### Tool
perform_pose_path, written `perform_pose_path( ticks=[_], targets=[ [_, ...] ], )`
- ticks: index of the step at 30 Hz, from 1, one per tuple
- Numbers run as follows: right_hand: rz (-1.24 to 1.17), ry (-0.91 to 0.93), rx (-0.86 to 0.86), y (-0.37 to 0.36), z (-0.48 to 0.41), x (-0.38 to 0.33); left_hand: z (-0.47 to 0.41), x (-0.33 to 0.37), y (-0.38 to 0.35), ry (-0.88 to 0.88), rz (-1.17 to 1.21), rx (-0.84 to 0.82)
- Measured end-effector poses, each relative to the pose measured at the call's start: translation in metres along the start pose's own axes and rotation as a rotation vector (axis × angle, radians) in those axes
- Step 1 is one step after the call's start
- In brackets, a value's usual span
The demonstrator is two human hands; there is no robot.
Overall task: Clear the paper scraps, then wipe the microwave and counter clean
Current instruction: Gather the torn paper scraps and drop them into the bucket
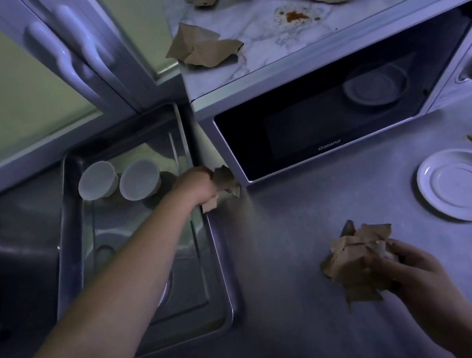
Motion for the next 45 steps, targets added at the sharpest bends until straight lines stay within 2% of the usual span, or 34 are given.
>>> perform_pose_path(
  ticks=[3, 8, 12, 14, 17, 19, 20, 22, 24, 26, 29, 31, 37, 42, 44, 45],
  targets=[
    [-0.006, -0.028, -0.066, -0.016, 0.007, -0.005, 0.051, -0.011, -0.014, 0.027, 0.17, -0.043],
    [0.022, -0.137, -0.254, -0.056, 0.036, 0.0, 0.16, 0.008, -0.032, 0.074, 0.889, -0.17],
    [0.073, -0.13, -0.343, -0.081, 0.059, -0.001, 0.225, 0.046, -0.051, 0.059, 1.292, -0.31],
    [0.156, -0.096, -0.416, -0.09, 0.067, -0.003, 0.249, 0.056, -0.055, 0.062, 1.301, -0.36],
    [0.279, -0.075, -0.508, -0.102, 0.08, 0.0, 0.269, 0.059, -0.047, -0.026, 1.163, -0.314],
    [0.252, -0.074, -0.46, -0.104, 0.082, 0.0, 0.28, 0.055, -0.04, -0.089, 0.988, -0.275],
    [0.214, -0.092, -0.416, -0.104, 0.082, 0.0, 0.285, 0.05, -0.041, -0.086, 0.983, -0.282],
    [0.115, -0.145, -0.322, -0.097, 0.079, 0.0, 0.294, 0.038, -0.039, -0.011, 1.071, -0.279],
    [0.064, -0.183, -0.291, -0.09, 0.076, -0.004, 0.293, 0.018, -0.034, 0.13, 1.203, -0.143],
    [0.032, -0.229, -0.316, -0.089, 0.079, -0.004, 0.292, 0.0, -0.033, 0.296, 1.389, 0.001],
    [0.072, -0.237, -0.387, -0.095, 0.09, 0.002, 0.292, 0.0, -0.039, 0.425, 1.607, 0.056],
    [0.124, -0.189, -0.4, -0.099, 0.094, 0.004, 0.293, 0.012, -0.041, 0.456, 1.715, 0.014],
    [0.117, -0.188, -0.374, -0.096, 0.089, 0.007, 0.291, 0.054, -0.051, 0.477, 1.886, -0.267],
    [0.105, -0.169, -0.221, -0.076, 0.076, 0.008, 0.284, 0.088, -0.063, 0.482, 1.932, -0.465],
    [0.082, -0.171, -0.18, -0.067, 0.073, 0.006, 0.275, 0.089, -0.067, 0.476, 1.87, -0.474],
    [0.058, -0.175, -0.167, -0.063, 0.072, 0.005, 0.264, 0.084, -0.066, 0.445, 1.802, -0.42]
  ],
)
Point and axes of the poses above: each hand's wrist, its own z-axis away from the middle knuckle, its own y-axis out of the back of the hand, x = y × z, the point moved 10 cm from there along -z, towards the middle knuckle, and after that the axes turned 12 degrees about x, right-handed, at the moved point
